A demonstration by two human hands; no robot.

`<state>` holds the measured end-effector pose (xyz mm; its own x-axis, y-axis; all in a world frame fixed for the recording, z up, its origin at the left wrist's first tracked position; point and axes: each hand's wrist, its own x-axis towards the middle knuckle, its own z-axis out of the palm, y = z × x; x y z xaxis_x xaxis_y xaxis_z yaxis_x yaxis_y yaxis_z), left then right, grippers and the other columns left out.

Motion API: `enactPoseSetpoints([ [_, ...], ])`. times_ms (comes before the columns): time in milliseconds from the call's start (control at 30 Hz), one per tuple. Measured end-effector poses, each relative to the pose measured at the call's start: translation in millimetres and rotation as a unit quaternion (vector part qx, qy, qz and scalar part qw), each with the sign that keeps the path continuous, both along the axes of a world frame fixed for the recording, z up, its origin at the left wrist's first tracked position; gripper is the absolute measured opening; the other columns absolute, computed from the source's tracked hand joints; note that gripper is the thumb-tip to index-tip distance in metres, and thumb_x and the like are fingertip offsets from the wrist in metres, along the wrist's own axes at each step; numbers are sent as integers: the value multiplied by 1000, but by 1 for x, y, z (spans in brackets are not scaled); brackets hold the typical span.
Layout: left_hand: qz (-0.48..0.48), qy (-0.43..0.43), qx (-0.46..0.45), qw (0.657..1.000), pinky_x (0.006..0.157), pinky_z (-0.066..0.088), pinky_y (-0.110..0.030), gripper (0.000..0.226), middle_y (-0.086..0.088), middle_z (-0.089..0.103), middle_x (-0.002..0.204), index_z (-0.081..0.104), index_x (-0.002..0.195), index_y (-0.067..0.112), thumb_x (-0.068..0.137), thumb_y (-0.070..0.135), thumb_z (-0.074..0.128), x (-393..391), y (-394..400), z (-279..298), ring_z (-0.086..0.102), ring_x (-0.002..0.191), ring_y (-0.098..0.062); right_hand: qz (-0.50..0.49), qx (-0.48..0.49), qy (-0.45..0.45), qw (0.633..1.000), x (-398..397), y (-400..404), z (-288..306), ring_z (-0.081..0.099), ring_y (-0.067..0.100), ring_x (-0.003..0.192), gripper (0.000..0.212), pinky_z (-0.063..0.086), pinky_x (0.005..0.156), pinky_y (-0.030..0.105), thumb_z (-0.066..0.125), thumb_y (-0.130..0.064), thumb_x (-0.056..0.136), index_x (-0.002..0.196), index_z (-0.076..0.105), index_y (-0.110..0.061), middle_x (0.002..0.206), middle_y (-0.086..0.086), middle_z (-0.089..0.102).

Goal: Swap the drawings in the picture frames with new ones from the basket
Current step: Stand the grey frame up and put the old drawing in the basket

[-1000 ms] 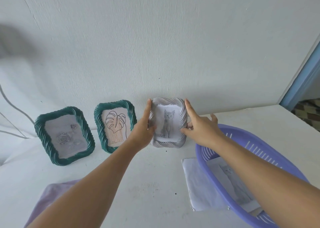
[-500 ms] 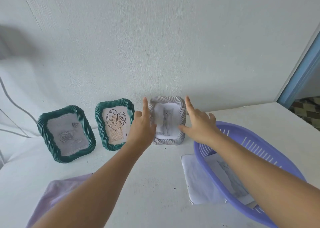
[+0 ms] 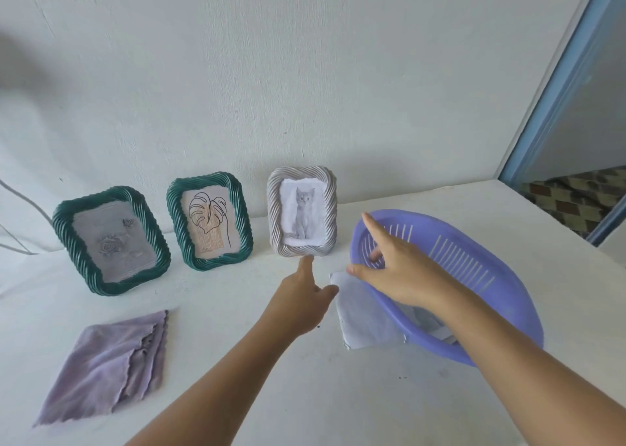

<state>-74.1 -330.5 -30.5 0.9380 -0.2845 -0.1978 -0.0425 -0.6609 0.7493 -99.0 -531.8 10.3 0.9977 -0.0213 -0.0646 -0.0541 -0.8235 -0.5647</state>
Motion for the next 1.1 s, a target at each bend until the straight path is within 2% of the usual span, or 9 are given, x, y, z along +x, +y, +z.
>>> enactPoseSetpoints([
  [167,64,143,-104,982,94,58,-41,86,-14,59,132,17,160,21,93,32,70,-7,-17,-7,67,107,-27,4,12,53,999,-23,-1,-9,67,11,92,100,53,92,35,65,-68,83,155,-3,-55,104,-8,69],
  [267,104,195,-175,960,77,62,-30,89,-13,52,141,15,161,20,92,20,72,-11,-27,-3,66,104,-23,-3,21,31,999,-29,0,-12,67,11,88,100,55,90,36,66,-63,85,158,-1,-50,99,-7,70],
  [333,129,233,-232,936,69,59,-27,89,-12,52,138,16,160,18,92,12,73,-13,-32,2,64,103,-21,-10,41,31,999,-31,0,-13,67,11,87,101,55,90,36,67,-60,86,159,-3,-48,97,-5,70],
  [533,163,281,-290,900,99,55,-48,87,-9,59,120,13,161,12,92,-3,65,-17,-46,5,68,107,-30,-23,61,27,997,-35,1,-13,67,10,88,99,55,86,34,66,-60,87,160,0,-44,93,-5,71],
  [800,167,278,-282,903,83,58,-40,71,-16,57,120,27,152,0,92,-7,64,-17,-48,0,68,103,-32,-23,88,41,995,-36,0,-12,65,6,91,101,51,81,28,67,-62,86,160,0,-46,95,-12,70],
  [867,169,297,-290,894,73,56,-33,48,-14,61,100,46,135,-3,91,-10,64,-14,-46,0,65,84,-26,-23,92,44,995,-36,-1,-13,64,4,92,101,49,79,26,66,-62,86,160,0,-46,95,-14,71],
  [933,166,318,-279,891,66,50,-28,18,-10,56,77,56,97,4,90,-10,64,-12,-44,-2,52,66,-17,-22,99,51,994,-36,-2,-12,63,1,93,102,45,75,22,67,-63,84,159,0,-47,96,-15,70],
  [1000,160,331,-270,890,61,46,-24,25,-8,53,73,51,81,9,89,-9,65,-12,-43,-3,46,63,-15,-24,109,59,992,-37,-3,-12,62,-1,93,102,43,74,20,68,-63,84,159,1,-48,96,-18,69],
  [1100,138,312,-270,901,62,49,-24,20,-11,65,93,57,99,7,89,-6,68,-14,-43,-5,59,74,-19,-24,125,69,989,-38,-6,-11,63,-2,95,101,43,77,21,68,-62,84,159,2,-48,96,-19,71],
])
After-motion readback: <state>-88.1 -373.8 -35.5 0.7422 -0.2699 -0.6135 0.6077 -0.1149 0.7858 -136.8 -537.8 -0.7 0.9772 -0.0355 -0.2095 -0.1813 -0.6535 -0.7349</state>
